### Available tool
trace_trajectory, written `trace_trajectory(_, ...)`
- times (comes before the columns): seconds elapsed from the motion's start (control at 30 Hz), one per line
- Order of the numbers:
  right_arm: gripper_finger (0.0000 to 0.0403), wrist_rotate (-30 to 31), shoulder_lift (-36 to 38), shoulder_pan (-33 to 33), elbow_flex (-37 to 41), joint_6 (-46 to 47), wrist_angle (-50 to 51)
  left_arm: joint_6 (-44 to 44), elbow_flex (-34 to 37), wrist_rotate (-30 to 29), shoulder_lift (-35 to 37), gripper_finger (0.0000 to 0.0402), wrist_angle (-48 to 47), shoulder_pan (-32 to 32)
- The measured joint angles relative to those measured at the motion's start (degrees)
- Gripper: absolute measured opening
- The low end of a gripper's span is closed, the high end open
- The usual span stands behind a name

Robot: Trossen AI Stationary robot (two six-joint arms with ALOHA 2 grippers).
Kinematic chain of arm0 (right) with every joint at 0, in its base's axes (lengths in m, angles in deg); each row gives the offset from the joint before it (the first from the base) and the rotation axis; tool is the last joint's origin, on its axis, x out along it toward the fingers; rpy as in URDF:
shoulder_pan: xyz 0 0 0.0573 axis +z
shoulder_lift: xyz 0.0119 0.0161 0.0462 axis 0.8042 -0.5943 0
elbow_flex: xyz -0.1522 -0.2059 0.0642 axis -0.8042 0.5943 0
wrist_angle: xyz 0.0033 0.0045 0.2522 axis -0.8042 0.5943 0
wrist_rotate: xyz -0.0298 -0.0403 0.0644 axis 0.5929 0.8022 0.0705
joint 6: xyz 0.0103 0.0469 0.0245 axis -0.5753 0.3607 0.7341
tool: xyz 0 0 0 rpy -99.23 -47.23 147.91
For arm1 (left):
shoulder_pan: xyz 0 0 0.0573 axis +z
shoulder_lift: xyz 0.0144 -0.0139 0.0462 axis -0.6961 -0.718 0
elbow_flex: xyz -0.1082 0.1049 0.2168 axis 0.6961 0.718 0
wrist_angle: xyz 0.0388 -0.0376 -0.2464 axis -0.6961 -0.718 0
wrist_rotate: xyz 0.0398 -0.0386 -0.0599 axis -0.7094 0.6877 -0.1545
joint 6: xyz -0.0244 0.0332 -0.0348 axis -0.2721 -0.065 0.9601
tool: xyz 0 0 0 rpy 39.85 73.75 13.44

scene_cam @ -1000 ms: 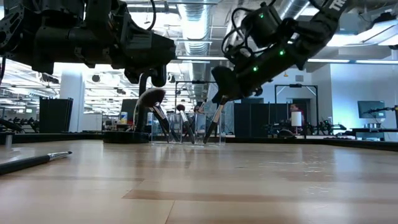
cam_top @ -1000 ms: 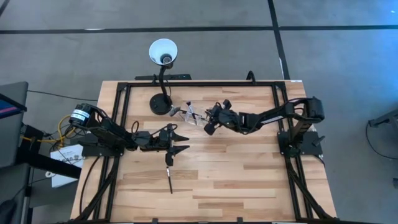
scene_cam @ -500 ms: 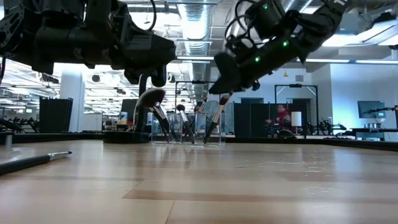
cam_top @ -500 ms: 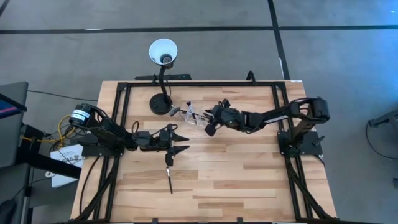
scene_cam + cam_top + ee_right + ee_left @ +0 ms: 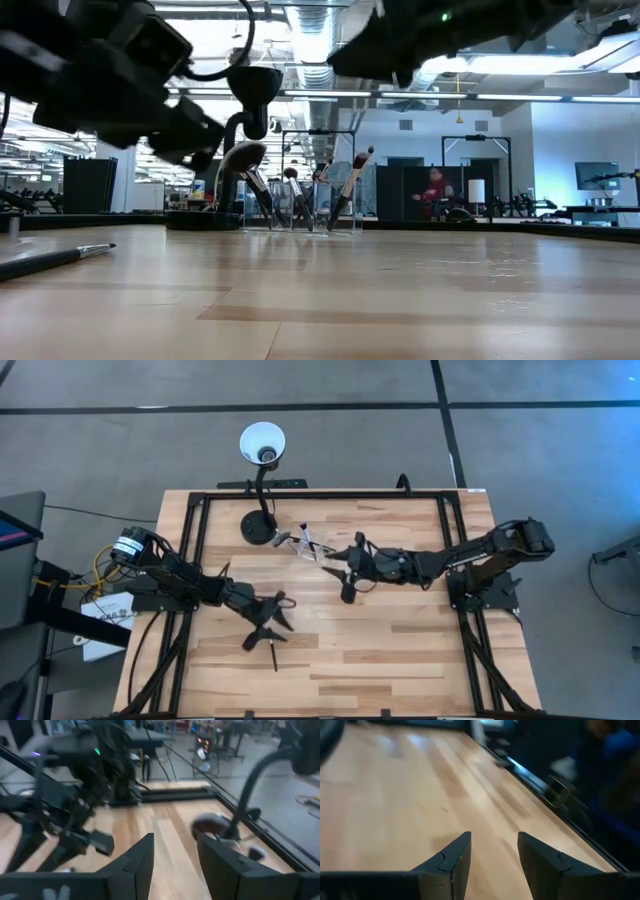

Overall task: Sort items
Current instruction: Put the eyeshadow brush into the right section of the transparent organizer

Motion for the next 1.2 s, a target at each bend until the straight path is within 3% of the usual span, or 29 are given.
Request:
trace_trajectory(0.1,0.0144,-0.02,-0.25,1.42,-0.02,-1.60,-2.21,-1.35,0.00,3.68,0.01,0.0159,-3.22,-1.52)
trace_trajectory(0.4,0.0133,0.02,-0.38,2.80,-0.02,-2.58,-5.74,-6.81,0.02,3.50,0.01,0.0159,-18.32,-2.40)
trace_trajectory(0.83,0.0131,0.00,-0.38,4.17,-0.02,-2.52,-7.68,-11.34,5.19,-0.05,0.21,0.0156,-17.78,-2.49)
trace_trajectory(0.97,0.0127,0.01,-0.43,3.93,-0.02,-1.13,-7.86,-11.25,5.36,-1.20,0.21,0.0123,-17.68,-2.47)
trace_trajectory(1.2,0.0124,-0.03,-1.63,4.65,-0.05,2.31,-8.17,-10.32,5.55,-3.51,0.14,0.0016,-17.09,-2.06)
